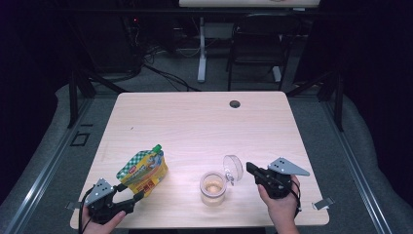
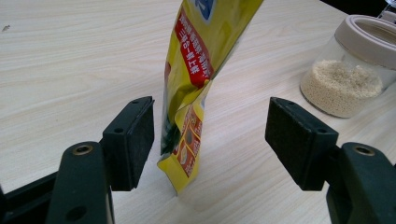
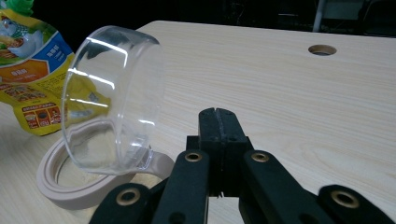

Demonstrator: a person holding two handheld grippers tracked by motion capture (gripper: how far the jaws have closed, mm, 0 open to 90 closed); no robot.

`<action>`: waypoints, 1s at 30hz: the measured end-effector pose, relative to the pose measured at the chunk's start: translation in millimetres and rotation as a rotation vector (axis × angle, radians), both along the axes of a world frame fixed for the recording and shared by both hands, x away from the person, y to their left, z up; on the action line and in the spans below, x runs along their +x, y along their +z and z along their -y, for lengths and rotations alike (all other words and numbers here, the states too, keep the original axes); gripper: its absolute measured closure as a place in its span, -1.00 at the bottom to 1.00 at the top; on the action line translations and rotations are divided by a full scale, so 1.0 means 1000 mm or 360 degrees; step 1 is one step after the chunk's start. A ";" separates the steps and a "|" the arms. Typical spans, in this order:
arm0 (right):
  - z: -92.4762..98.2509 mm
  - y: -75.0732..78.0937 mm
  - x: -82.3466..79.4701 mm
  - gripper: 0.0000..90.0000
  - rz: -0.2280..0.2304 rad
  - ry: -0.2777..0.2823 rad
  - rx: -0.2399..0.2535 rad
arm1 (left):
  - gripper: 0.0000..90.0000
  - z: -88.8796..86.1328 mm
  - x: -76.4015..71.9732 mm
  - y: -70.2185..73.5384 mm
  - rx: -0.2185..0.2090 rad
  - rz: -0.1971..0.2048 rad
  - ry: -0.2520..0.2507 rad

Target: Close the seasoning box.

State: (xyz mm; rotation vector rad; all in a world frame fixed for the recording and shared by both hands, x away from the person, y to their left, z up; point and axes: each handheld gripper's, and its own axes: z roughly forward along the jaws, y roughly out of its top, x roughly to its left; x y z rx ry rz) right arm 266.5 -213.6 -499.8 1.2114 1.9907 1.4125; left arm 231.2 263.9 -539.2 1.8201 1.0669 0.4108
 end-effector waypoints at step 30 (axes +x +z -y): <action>-0.014 0.005 -0.002 1.00 0.0031 0.0086 0.0026 | -0.27 0.000 0.002 -0.001 0.0008 -0.0011 -0.0006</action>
